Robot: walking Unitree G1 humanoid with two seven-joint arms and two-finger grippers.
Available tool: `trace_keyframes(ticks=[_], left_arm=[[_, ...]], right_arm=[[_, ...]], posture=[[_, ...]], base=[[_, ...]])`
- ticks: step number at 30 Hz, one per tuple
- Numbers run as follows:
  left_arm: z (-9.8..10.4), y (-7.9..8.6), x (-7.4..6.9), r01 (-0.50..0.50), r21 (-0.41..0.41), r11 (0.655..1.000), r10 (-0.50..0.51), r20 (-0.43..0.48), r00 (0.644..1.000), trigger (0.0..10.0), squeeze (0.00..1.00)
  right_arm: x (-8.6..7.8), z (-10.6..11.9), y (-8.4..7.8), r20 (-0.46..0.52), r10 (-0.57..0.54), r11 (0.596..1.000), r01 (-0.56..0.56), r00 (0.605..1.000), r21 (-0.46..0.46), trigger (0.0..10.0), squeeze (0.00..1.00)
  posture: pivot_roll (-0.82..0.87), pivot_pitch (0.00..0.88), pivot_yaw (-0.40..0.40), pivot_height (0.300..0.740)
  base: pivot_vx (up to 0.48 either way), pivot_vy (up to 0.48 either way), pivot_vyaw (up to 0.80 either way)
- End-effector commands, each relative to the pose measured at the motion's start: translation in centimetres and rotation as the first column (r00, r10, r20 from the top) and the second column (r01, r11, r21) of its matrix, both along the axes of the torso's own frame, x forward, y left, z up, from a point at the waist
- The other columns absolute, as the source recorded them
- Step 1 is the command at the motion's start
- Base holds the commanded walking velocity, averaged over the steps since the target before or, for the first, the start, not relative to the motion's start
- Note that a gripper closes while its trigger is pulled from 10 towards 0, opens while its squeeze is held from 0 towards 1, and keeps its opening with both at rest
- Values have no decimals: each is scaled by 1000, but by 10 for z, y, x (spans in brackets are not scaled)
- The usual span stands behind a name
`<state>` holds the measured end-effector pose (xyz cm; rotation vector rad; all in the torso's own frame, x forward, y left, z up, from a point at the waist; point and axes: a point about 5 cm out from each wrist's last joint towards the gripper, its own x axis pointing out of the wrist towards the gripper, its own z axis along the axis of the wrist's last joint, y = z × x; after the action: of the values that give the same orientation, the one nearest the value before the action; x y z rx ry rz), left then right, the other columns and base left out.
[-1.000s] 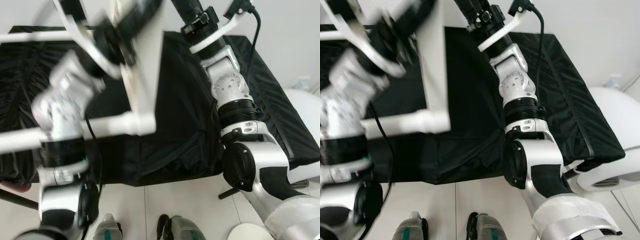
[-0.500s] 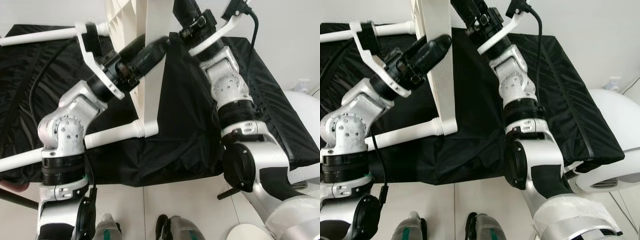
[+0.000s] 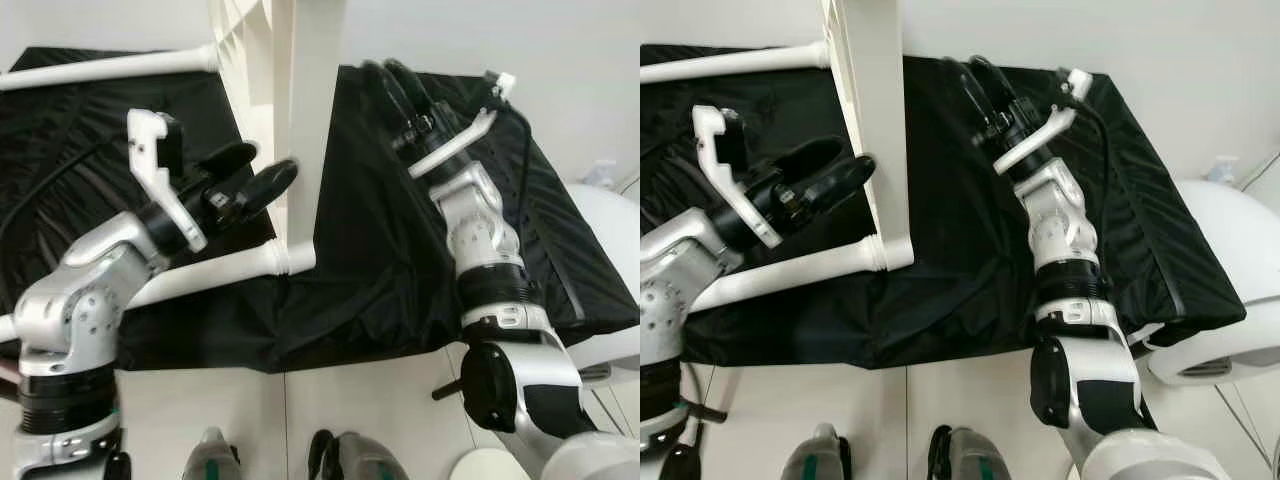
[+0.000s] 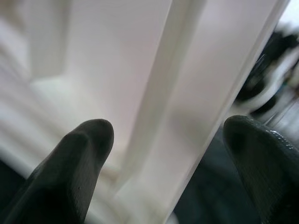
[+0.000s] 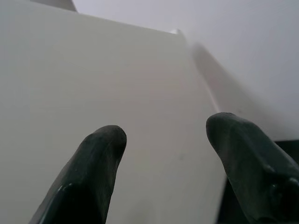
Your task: Building children table
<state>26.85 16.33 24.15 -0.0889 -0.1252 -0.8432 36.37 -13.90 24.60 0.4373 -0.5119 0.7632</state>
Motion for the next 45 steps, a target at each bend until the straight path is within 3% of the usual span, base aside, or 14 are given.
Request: trace_keyframes(ticks=[1,6,8,12,15,20,24,27,30,32,37,41,44,45], left_arm=[[-2,3,-3,-49,65,997,48,14,999,10000,0],[-5,5,-9,-128,137,982,125,34,992,10000,0],[-10,2,-10,-183,140,973,180,32,983,10000,0],[-14,0,-9,-206,139,968,207,13,978,10000,0],[-40,-12,-11,-217,249,944,229,-21,973,10000,0],[-50,-14,-9,-273,295,916,283,7,959,10000,0],[-49,-9,-4,-389,299,871,385,75,920,10000,0],[-55,0,-2,-507,293,811,500,106,860,10000,0],[-57,3,-3,-554,266,789,550,95,830,10000,0],[-63,6,-5,-586,245,772,591,62,804,10000,0],[-80,4,-10,-582,276,765,600,25,800,10000,0],[-84,2,-14,-617,237,750,630,26,776,10000,0],[-83,7,-14,-663,194,723,676,-3,737,10000,0],[-82,12,-13,-694,185,695,706,4,708,10000,0]], right_arm=[[-4,-4,-3,0,-47,998,47,999,-29,10000,0],[-18,-24,-2,-35,-93,990,89,995,-107,10000,0],[-29,-39,-3,-57,-109,983,99,992,-154,10000,0],[-33,-44,-5,-65,-121,979,108,991,-173,10000,0],[-41,-69,-25,-98,-298,918,257,950,-301,10000,0],[-47,-82,-36,-118,-385,883,328,915,-335,10000,0],[-56,-85,-38,-112,-429,865,371,896,-338,10000,0],[-65,-90,-42,-83,-546,791,480,834,-379,10000,0],[-70,-94,-42,-75,-566,770,495,821,-403,10000,0],[-75,-98,-38,-93,-560,776,482,823,-406,10000,0],[-82,-103,-29,-105,-539,793,462,836,-396,10000,0],[-90,-103,-18,-92,-501,814,432,861,-389,10000,0],[-95,-101,-10,-84,-444,839,381,892,-387,10000,0],[-96,-100,-7,-81,-417,849,356,905,-391,10000,0]], posture=[[95,92,-125,740],[110,85,-125,740],[110,80,-119,740],[110,80,-119,740],[99,75,-107,740],[95,73,-104,740],[87,69,-100,740],[74,62,-91,740],[69,58,-89,740],[65,50,-88,740],[67,35,-86,740],[77,18,-90,740],[77,16,-91,740],[83,8,-97,740]], base=[[0,0,0],[0,0,0],[0,0,0],[0,0,0],[0,0,0],[0,0,0],[0,0,0],[0,0,0],[0,0,0],[0,0,0],[0,0,0],[0,0,0],[0,0,0],[0,0,0]])
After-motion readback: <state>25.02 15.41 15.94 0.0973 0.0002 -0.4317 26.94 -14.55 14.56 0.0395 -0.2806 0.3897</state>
